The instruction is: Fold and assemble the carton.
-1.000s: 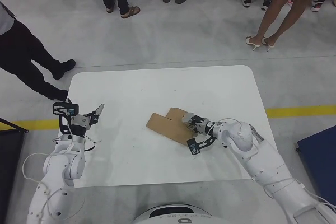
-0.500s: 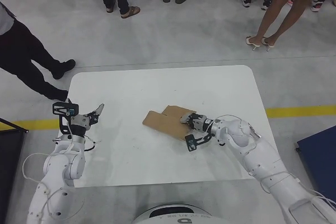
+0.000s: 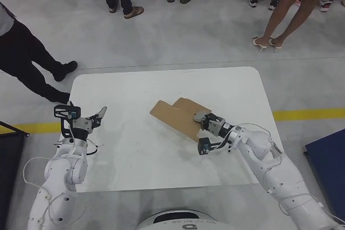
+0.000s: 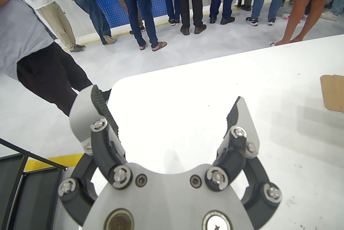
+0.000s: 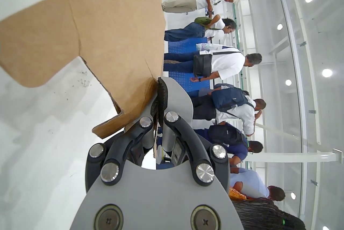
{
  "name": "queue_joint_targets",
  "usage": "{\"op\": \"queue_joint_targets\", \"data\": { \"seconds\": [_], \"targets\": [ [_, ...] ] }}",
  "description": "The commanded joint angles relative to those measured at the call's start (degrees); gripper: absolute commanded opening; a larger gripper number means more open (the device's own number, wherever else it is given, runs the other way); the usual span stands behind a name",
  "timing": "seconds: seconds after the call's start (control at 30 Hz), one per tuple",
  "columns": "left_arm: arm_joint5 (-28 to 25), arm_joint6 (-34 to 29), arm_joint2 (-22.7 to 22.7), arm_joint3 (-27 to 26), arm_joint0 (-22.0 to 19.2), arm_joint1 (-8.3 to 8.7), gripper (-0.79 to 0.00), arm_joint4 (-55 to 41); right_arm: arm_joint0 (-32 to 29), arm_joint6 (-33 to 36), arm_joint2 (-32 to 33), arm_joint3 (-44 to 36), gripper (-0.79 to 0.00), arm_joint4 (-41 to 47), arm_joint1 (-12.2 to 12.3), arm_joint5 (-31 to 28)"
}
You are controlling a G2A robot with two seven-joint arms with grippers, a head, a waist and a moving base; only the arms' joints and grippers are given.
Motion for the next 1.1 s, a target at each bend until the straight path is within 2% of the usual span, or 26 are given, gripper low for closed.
{"op": "queue_joint_targets", "data": {
  "seconds": [0.0,0.1,0.17,0.27,0.47,0.6,0.63,0.7,0.8,0.93,1.03,1.07],
  "targets": [
    [0.0,0.0,0.0,0.0,0.0,0.00,0.000,0.0,0.0,0.0,0.0,0.0,-0.785,0.0,0.0,0.0],
    [0.0,0.0,0.0,0.0,0.0,0.00,0.000,0.0,-0.6,1.3,-0.5,-0.6,-0.785,2.3,-0.4,3.4],
    [0.0,0.0,0.0,0.0,0.0,0.00,0.000,0.0,-1.7,0.2,0.1,-2.3,-0.785,7.2,-0.7,8.4],
    [0.0,0.0,0.0,0.0,0.0,0.00,0.000,0.0,-3.3,-0.6,1.3,-5.0,-0.785,8.0,-0.7,15.6],
    [0.0,0.0,0.0,0.0,0.0,0.00,0.000,0.0,-6.7,6.0,3.0,-10.6,-0.785,-7.6,-0.5,28.9],
    [0.0,0.0,0.0,0.0,0.0,0.00,0.000,0.0,-9.7,18.7,3.7,-12.8,-0.785,-27.0,-1.0,43.1],
    [0.0,0.0,0.0,0.0,0.0,0.00,0.000,0.0,-10.2,20.9,3.5,-12.3,-0.785,-29.2,-1.2,45.5],
    [0.0,0.0,0.0,0.0,0.0,0.00,0.000,0.0,-9.9,20.8,4.0,-10.8,-0.785,-29.2,-1.2,50.1],
    [0.0,0.0,0.0,0.0,0.0,0.00,0.000,0.0,-9.8,21.0,4.2,-10.0,-0.785,-29.2,-1.5,52.9],
    [0.0,0.0,0.0,0.0,0.0,0.00,0.000,0.0,-9.8,20.8,4.8,-10.4,-0.785,-29.2,-1.9,53.5],
    [0.0,0.0,0.0,0.0,0.0,0.00,0.000,0.0,-10.8,22.4,2.3,-10.9,-0.785,-27.6,-2.5,49.6],
    [0.0,0.0,0.0,0.0,0.0,0.00,0.000,0.0,-10.6,21.8,0.5,-11.2,-0.785,-22.3,-2.8,46.5]
  ]
}}
